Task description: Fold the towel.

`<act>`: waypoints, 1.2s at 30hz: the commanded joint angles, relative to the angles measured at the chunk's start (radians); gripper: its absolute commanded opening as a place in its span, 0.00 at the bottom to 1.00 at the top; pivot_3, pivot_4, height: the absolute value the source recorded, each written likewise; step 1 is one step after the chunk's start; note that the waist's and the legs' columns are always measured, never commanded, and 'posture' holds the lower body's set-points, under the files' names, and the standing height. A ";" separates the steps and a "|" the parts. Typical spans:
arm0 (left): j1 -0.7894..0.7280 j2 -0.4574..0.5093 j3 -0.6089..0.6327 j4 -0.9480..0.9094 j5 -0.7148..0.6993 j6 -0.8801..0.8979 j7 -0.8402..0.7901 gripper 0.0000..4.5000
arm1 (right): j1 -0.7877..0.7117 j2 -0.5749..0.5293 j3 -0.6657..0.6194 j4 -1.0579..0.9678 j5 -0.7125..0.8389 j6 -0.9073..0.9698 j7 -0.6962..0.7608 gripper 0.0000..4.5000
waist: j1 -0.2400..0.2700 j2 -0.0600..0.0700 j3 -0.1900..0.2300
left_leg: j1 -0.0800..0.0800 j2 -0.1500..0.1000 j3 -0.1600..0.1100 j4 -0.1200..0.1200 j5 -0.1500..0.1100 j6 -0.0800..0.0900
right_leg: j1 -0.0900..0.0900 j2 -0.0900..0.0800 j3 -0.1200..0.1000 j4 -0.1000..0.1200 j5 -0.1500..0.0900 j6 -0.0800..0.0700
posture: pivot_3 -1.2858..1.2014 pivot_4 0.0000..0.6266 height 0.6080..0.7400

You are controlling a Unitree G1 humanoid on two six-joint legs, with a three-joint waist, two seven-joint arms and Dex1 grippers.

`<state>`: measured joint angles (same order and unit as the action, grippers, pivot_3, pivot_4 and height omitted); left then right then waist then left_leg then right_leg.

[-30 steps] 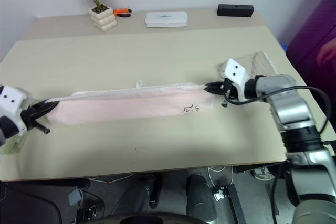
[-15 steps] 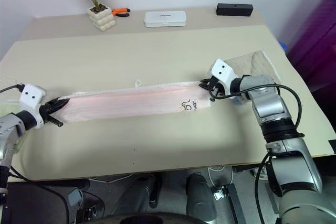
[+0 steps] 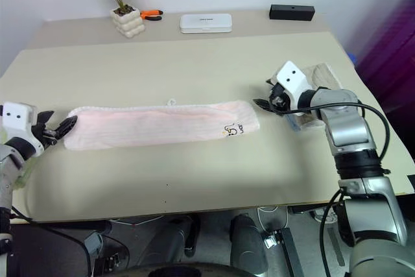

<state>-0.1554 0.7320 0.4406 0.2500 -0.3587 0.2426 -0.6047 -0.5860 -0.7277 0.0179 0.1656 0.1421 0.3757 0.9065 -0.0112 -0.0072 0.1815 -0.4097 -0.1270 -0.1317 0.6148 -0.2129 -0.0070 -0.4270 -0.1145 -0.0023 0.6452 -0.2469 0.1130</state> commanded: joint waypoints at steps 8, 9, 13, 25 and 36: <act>0.123 -0.071 -0.100 -0.428 -0.024 0.007 -0.023 0.77 | 0.312 0.082 -0.272 -0.536 0.403 0.639 -0.156 0.99 | 0.003 -0.001 -0.001 | 0.000 0.000 -0.001 0.001 0.000 0.000 | 0.001 -0.001 0.001 0.000 0.000 0.000 | 0.52 0.24 1.00; 0.127 -0.087 -0.137 -0.484 -0.042 0.031 -0.033 0.77 | 0.329 0.117 -0.297 -0.567 0.433 0.702 -0.201 0.99 | 0.004 -0.001 -0.001 | 0.000 0.000 0.000 0.001 0.000 0.000 | 0.001 -0.001 0.001 0.000 0.000 0.000 | 0.52 0.24 1.00; 0.158 -0.112 -0.307 -0.637 -0.040 0.051 -0.105 0.77 | 0.357 0.248 -0.355 -0.645 0.495 0.897 -0.363 0.99 | 0.000 -0.001 -0.002 | 0.000 0.000 0.000 0.001 0.000 0.000 | 0.001 -0.001 0.001 0.000 0.000 0.000 | 0.52 0.24 1.00; 0.163 -0.149 -0.444 -0.680 -0.015 0.051 -0.124 0.77 | 0.123 0.716 -0.631 -0.499 0.429 1.120 -0.786 0.99 | -0.001 0.000 -0.003 | 0.001 0.002 0.000 0.001 0.000 0.000 | 0.001 0.002 0.001 0.000 0.000 -0.001 | 0.52 0.24 1.00; 0.173 -0.149 -0.447 -0.723 -0.022 0.083 -0.101 0.77 | 0.026 0.786 -0.740 -0.453 0.423 1.088 -0.920 0.13 | -0.002 0.001 -0.003 | 0.001 0.002 0.000 0.000 0.000 0.000 | 0.001 0.002 0.001 0.000 0.000 -0.001 | 0.52 0.24 1.00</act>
<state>0.0213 0.5835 -0.0120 -0.4296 -0.3777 0.3212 -0.7140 -0.5327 0.0609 -0.7011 -0.2561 0.5515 1.4661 -0.0035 -0.0135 -0.0058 0.1784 -0.4085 -0.1253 -0.1313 0.6150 -0.2125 -0.0072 -0.4265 -0.1125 -0.0014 0.6453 -0.2467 0.1116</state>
